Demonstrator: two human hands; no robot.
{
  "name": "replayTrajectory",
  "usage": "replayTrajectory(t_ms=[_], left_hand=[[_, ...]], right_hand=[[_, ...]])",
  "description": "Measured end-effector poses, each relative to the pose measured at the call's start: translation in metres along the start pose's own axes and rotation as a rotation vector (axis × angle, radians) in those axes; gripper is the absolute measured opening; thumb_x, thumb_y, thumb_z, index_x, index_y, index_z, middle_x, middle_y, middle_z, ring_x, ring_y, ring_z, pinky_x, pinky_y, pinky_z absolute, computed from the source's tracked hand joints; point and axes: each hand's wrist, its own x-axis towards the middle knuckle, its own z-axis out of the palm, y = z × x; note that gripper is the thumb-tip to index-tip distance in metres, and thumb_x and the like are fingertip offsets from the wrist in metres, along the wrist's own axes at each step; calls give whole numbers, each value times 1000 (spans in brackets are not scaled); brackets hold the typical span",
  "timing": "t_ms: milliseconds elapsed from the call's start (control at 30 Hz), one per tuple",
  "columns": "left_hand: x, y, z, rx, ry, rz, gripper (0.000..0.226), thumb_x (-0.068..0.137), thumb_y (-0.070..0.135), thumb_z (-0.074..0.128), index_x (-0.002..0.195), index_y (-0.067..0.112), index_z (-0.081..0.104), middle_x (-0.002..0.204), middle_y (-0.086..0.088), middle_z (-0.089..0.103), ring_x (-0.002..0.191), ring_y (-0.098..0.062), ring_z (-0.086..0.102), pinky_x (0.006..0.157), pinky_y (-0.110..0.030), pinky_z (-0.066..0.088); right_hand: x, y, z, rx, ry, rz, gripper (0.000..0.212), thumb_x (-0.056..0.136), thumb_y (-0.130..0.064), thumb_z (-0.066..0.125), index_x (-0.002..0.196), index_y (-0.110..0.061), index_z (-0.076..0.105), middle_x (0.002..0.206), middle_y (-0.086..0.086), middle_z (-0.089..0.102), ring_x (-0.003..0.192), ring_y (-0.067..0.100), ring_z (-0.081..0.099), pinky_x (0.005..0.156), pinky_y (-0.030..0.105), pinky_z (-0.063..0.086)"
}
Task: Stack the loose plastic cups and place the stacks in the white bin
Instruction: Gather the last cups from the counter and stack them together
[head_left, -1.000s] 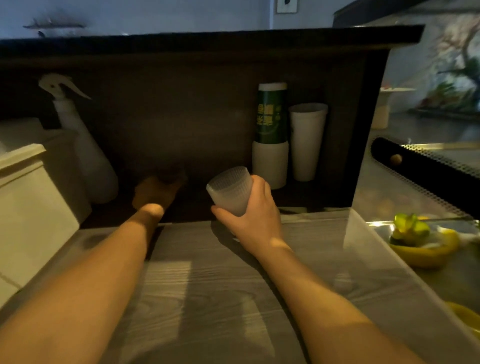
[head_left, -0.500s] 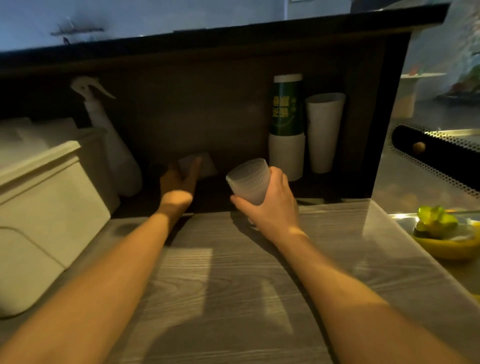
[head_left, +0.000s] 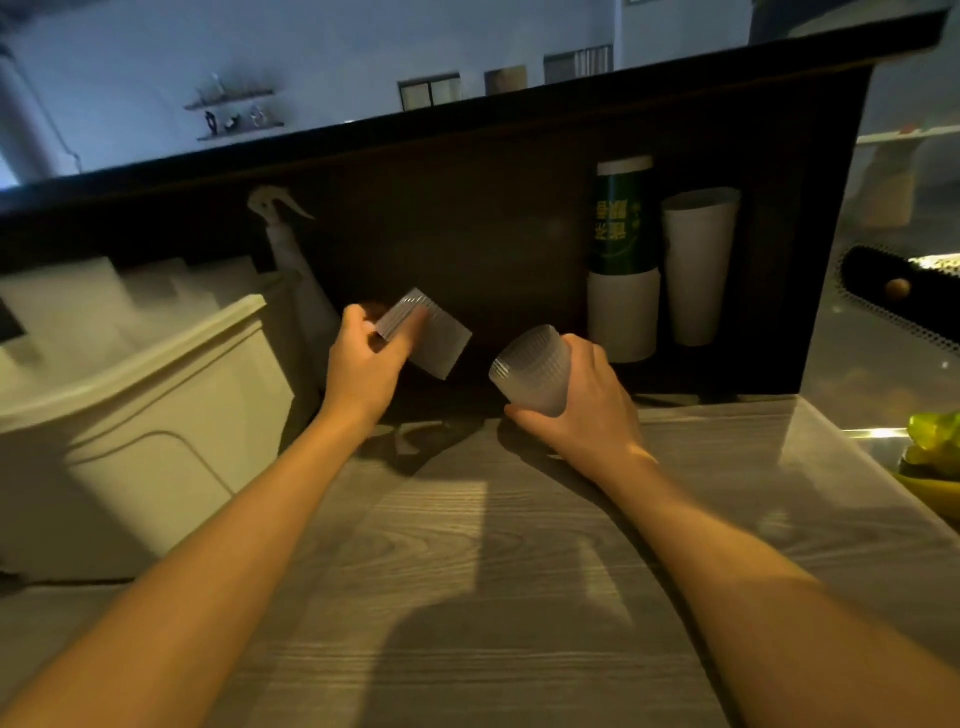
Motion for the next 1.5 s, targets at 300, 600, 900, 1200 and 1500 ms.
replayTrajectory(t_ms=[300, 600, 900, 1200, 1500], left_hand=[[-24, 26, 9, 96, -127, 215, 37, 93, 57, 48, 106, 25, 63, 102, 5, 63, 95, -3, 60, 76, -11, 46], [-21, 33, 28, 278, -221, 232, 41, 98, 48, 47, 133, 30, 55, 112, 3, 52, 106, -11, 51, 82, -17, 40], [-54, 27, 50, 124, -569, 54, 65, 94, 69, 18, 153, 42, 17, 153, 11, 23, 138, -9, 24, 111, -34, 24], [28, -29, 28, 125, 30, -242, 62, 91, 40, 63, 143, 11, 45, 140, -11, 52, 128, -30, 49, 103, -35, 42], [84, -72, 43, 345, -46, -187, 82, 81, 66, 60, 147, 20, 41, 149, -12, 43, 135, -38, 40, 112, -48, 35]], right_hand=[[-7, -12, -3, 53, -154, -132, 86, 66, -54, 81, 133, -29, 34, 126, -6, 42, 112, 11, 45, 89, 39, 48], [-6, -9, -1, 47, -136, -146, 82, 67, -51, 81, 131, -27, 35, 122, -5, 43, 109, 12, 47, 87, 40, 50], [-9, -11, -1, 38, -158, -187, 83, 67, -44, 82, 134, -27, 36, 123, -5, 44, 111, 13, 47, 88, 39, 50], [-3, -3, -1, 27, -57, -32, 86, 67, -54, 79, 134, -25, 34, 125, -4, 42, 111, 15, 46, 88, 42, 49], [-2, 1, 0, 73, -35, 32, 81, 67, -57, 78, 129, -27, 35, 118, -6, 42, 108, 13, 46, 87, 40, 49]])
